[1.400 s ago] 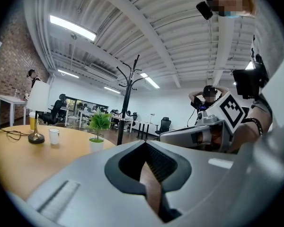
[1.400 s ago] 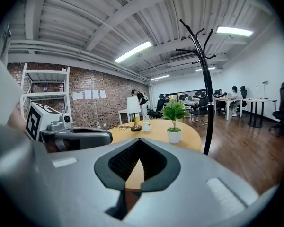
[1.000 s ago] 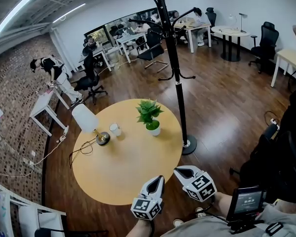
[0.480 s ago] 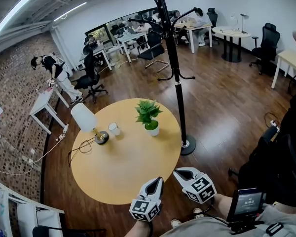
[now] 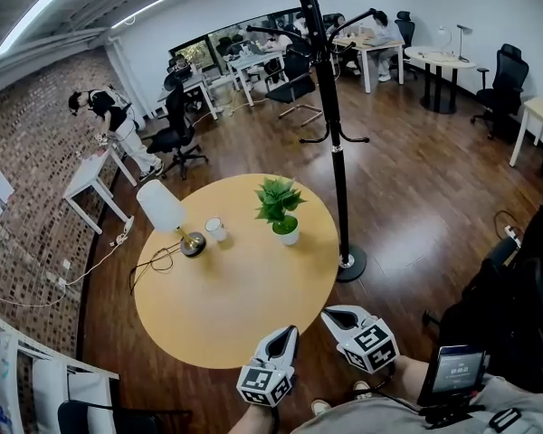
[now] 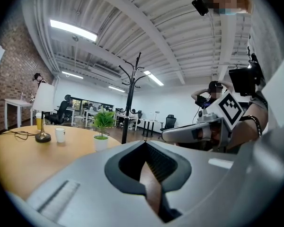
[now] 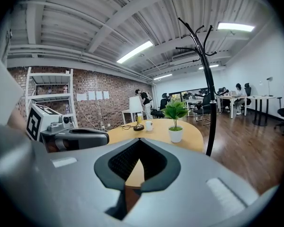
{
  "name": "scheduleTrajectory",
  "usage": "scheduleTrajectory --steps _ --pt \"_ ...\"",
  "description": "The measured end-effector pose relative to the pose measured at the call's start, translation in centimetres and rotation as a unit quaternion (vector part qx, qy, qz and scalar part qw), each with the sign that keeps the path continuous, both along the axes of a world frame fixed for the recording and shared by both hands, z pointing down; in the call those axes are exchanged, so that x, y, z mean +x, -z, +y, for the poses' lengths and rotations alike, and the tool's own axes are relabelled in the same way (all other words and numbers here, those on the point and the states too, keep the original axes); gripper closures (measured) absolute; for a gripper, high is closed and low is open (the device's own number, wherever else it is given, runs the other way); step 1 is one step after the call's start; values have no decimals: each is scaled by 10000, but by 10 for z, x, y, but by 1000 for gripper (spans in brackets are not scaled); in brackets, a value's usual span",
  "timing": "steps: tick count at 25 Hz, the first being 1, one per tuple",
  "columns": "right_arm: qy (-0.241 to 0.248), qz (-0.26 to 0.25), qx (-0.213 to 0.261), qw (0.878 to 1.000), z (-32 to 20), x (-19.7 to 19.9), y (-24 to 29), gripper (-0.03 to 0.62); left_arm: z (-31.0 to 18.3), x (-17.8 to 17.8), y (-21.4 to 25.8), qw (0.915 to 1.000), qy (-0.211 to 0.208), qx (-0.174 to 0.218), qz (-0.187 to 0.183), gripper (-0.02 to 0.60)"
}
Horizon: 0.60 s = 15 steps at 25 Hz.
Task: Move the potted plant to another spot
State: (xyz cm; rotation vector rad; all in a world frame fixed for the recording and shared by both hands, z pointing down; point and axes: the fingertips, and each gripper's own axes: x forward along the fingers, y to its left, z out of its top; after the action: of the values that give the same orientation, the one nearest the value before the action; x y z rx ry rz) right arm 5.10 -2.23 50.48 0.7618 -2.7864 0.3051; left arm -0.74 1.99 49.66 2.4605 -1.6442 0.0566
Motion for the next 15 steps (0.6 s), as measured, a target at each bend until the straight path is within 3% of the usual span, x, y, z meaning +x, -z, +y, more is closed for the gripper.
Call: scheduleTrajectory --steps 8,15 --pt "69 -62 56 9999 -19 2 -1 586 -14 1 0 9998 185 38 20 581" --pt "-68 -52 32 10000 -28 12 -1 588 -21 11 -2 9999 93 -7 70 581"
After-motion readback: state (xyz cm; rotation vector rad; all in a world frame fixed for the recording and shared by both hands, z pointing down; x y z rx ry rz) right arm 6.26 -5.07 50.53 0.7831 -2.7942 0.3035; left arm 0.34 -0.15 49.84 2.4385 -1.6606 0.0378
